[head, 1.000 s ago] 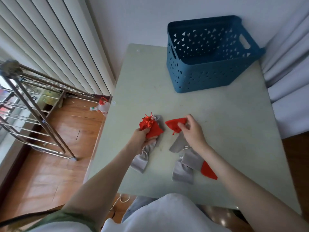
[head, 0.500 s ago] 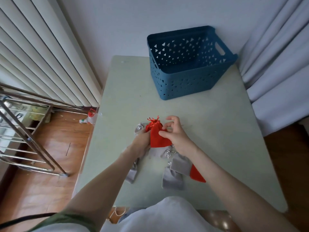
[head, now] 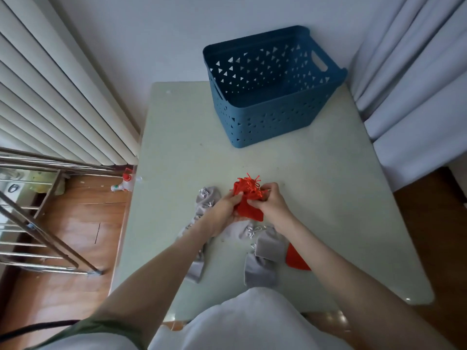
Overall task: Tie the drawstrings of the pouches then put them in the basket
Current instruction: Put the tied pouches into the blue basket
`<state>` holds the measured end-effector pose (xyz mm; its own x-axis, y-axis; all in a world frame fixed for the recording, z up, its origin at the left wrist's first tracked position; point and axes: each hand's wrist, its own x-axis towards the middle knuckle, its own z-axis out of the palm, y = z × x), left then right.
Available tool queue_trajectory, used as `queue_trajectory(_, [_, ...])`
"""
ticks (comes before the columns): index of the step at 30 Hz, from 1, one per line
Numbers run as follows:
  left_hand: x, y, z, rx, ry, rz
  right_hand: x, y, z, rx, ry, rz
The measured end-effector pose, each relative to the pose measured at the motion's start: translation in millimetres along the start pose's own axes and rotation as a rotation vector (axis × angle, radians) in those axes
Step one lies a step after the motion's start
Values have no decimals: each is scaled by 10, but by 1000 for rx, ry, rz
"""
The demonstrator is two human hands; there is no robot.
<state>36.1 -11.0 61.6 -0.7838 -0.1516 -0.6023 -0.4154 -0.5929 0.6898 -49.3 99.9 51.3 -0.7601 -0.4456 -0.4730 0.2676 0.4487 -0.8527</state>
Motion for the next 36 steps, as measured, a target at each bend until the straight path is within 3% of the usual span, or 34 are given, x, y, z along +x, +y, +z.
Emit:
queue_trajectory(3, [21,-62,17,110,-49,21,-24,-12,-83,-72,-49,-12])
queue_trajectory(7, [100,-177,69,234,25,79,-21,161,-461,-45,-246,71])
queue_trajectory(9, [124,-202,75,251,55,58,15,359,-694,-213,-172,143])
queue_trajectory(11, [142,-225,95,246,71,21,31,580,-912,-567,-32,202])
queue_trajectory(13, [162,-255,131,252,75,-12,-42,740,-1045,-836,-8,291])
queue_trajectory(16, [223,-310,196,226,84,-30,-126,947,-1037,-908,-59,346])
queue_trajectory(18, [239,-323,263,205,101,-59,-140,1014,-980,-888,-19,278])
queue_trajectory(21, [260,-319,332,207,116,-90,-122,971,-957,-669,9,211])
queue_trajectory(28, [394,-217,272,197,295,-96,-197,329,-950,276,-280,146])
queue_trajectory(30, [401,-164,264,210,291,-71,-194,153,-856,253,-377,110])
queue_trajectory(32, [384,-126,282,213,178,-13,-159,41,-706,100,-386,41])
queue_trajectory(36, [328,-27,295,347,0,140,-11,-90,-491,61,-126,-55])
